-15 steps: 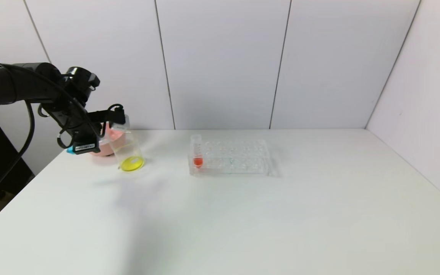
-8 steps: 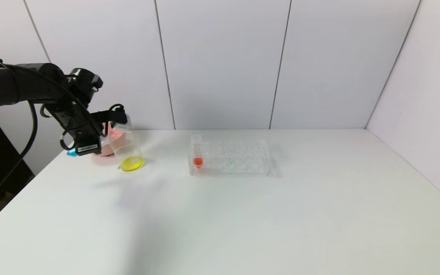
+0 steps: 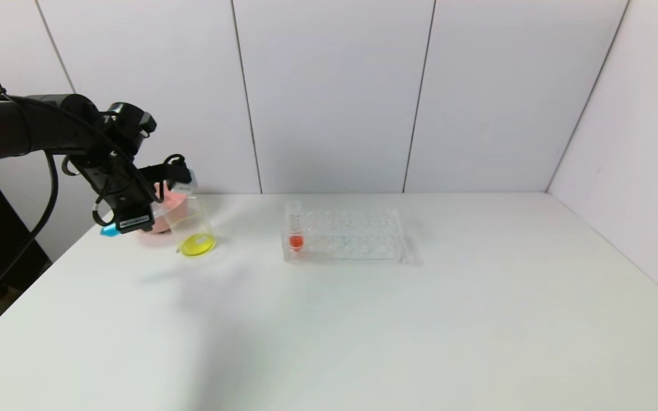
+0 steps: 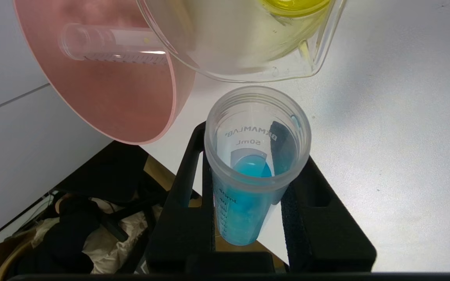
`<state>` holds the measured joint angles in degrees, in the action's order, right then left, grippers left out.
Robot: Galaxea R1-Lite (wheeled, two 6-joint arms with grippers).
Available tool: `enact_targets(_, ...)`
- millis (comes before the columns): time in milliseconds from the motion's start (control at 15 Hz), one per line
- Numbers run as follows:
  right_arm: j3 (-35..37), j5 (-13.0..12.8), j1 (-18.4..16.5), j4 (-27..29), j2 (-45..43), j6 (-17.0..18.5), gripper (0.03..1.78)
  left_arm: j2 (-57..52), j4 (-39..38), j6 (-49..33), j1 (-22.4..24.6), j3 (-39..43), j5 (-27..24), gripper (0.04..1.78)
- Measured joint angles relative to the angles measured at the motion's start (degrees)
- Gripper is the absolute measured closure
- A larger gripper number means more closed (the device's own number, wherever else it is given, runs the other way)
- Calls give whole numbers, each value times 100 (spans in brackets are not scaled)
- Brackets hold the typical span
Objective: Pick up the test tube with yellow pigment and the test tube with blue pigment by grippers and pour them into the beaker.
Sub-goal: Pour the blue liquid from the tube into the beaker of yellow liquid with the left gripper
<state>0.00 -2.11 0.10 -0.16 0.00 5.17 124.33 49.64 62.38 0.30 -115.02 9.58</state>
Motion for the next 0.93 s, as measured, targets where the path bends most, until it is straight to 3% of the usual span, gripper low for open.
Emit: enact_targets(933,0,-1,-2,0,0,0,4,4,-17,7,-88,-63,518,133)
